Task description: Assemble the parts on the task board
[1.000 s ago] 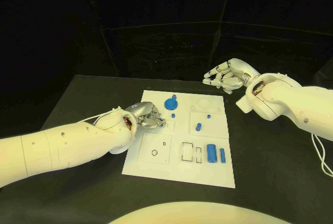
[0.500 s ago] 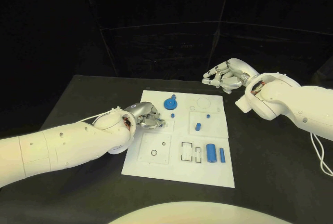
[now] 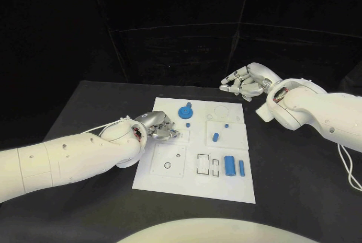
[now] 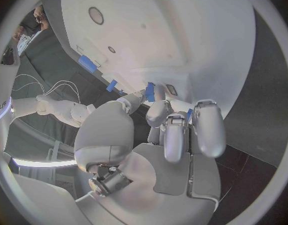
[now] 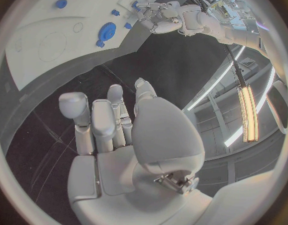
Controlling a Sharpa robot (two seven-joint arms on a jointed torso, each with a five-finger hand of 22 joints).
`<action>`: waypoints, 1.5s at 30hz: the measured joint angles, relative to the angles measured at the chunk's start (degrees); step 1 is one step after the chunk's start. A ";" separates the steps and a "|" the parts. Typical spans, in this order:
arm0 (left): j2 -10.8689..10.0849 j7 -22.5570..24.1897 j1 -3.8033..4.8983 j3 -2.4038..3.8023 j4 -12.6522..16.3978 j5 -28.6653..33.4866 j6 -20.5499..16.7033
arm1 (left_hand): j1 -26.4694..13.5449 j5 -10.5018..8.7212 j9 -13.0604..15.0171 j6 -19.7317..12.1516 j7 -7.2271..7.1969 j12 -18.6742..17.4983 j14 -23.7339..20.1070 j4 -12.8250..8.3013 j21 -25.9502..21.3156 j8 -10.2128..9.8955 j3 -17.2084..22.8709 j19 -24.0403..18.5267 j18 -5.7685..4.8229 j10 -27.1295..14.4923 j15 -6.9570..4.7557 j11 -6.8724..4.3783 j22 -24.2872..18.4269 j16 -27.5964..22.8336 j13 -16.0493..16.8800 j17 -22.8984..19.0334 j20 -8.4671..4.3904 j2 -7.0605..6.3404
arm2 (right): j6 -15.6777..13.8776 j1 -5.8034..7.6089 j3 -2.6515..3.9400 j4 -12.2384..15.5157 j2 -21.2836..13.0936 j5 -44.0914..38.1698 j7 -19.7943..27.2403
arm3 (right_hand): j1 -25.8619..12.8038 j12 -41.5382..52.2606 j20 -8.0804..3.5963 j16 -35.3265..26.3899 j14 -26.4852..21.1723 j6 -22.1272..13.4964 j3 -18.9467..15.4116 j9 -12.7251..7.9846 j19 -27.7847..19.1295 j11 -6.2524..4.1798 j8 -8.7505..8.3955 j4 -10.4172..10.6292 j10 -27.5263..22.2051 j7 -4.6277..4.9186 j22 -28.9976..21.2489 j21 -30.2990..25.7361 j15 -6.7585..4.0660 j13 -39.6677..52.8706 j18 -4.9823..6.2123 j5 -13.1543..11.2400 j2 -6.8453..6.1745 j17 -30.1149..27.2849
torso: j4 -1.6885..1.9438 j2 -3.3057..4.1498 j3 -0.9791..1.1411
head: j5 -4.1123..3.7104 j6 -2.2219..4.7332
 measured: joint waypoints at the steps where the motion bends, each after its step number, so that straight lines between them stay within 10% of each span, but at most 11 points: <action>1: 0.00 0.00 0.00 0.00 0.00 0.01 0.00 | 0.00 -0.02 0.00 0.00 0.00 0.00 0.00 0.00 0.00 0.00 0.00 0.00 0.00 0.00 0.00 0.00 0.00 0.00 0.00 0.00 0.00 0.00 | 0.00 0.00 0.00 0.00 0.00 0.00 0.00 | -0.05 0.00 0.00 0.00 0.00 0.00 0.00 0.00 0.00 0.00 0.00 0.00 0.00 0.00 0.00 0.00 0.00 0.00 0.00 0.00 0.05 0.00 | 0.00 0.00 0.01 | 0.01 0.00; 45: -0.17 -0.22 0.34 -0.07 -0.27 3.78 0.97 | -8.70 0.03 -1.14 1.22 -0.24 1.56 0.00 6.32 0.82 -0.30 -3.92 0.00 0.00 0.81 0.00 -0.01 -0.02 0.00 1.45 0.00 0.00 1.03 | -0.02 -0.01 -0.01 -0.27 0.34 -2.32 0.03 | -0.05 -0.22 0.00 -0.21 0.00 0.00 -0.19 0.00 0.00 0.20 0.00 0.19 -0.20 0.00 -0.43 -0.25 0.00 -0.30 0.00 0.00 0.05 -0.17 | -0.04 -0.02 0.05 | -0.10 0.20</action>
